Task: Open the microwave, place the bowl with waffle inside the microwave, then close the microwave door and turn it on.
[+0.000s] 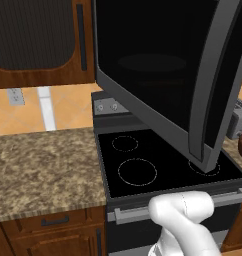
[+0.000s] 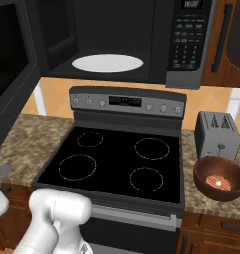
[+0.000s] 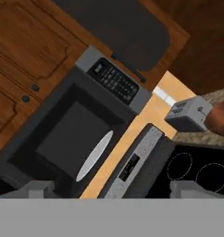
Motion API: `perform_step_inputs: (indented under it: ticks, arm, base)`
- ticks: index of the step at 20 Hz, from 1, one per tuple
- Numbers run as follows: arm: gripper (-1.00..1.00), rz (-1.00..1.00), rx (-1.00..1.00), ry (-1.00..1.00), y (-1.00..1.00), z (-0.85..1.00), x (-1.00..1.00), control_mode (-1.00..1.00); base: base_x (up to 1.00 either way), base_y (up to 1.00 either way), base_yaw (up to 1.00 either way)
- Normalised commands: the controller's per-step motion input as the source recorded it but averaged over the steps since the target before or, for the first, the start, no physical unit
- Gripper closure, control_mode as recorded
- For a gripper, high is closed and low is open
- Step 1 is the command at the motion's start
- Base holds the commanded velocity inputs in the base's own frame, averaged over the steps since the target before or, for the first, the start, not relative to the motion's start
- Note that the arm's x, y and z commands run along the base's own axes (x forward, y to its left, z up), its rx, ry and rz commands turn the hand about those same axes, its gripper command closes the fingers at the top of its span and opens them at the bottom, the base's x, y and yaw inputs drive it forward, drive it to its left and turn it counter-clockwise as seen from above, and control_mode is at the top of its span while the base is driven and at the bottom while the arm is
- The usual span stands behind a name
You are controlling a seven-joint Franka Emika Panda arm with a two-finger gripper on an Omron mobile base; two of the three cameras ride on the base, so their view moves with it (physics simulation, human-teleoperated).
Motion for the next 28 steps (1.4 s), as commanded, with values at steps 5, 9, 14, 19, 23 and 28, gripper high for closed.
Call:
perform_step_inputs:
  ticks: [5,9,14,19,23,28]
  arm:
    - [-1.00,-0.01,0.41,0.40,-0.63,-0.32,0.69,-1.00]
    - [-1.00,-0.02,0.43,0.42,-0.83,-0.47,0.61,-1.00]
    - [-1.00,-0.10,0.24,0.24,-0.87,-0.59,0.33,-1.00]
    - [-1.00,-0.13,0.12,0.24,-0.78,-0.74,0.50,-1.00]
    - [-1.00,-0.20,0.04,0.27,-0.65,-0.79,0.51,-1.00]
    - [-1.00,-0.09,0.01,0.10,-0.65,-0.62,0.37,-1.00]
  base:
    - [0.00,0.00,0.00]
    - [0.00,0.00,0.00]
    - [0.00,0.00,0.00]
    - [0.00,0.00,0.00]
    - [0.00,0.00,0.00]
    - [0.00,0.00,0.00]
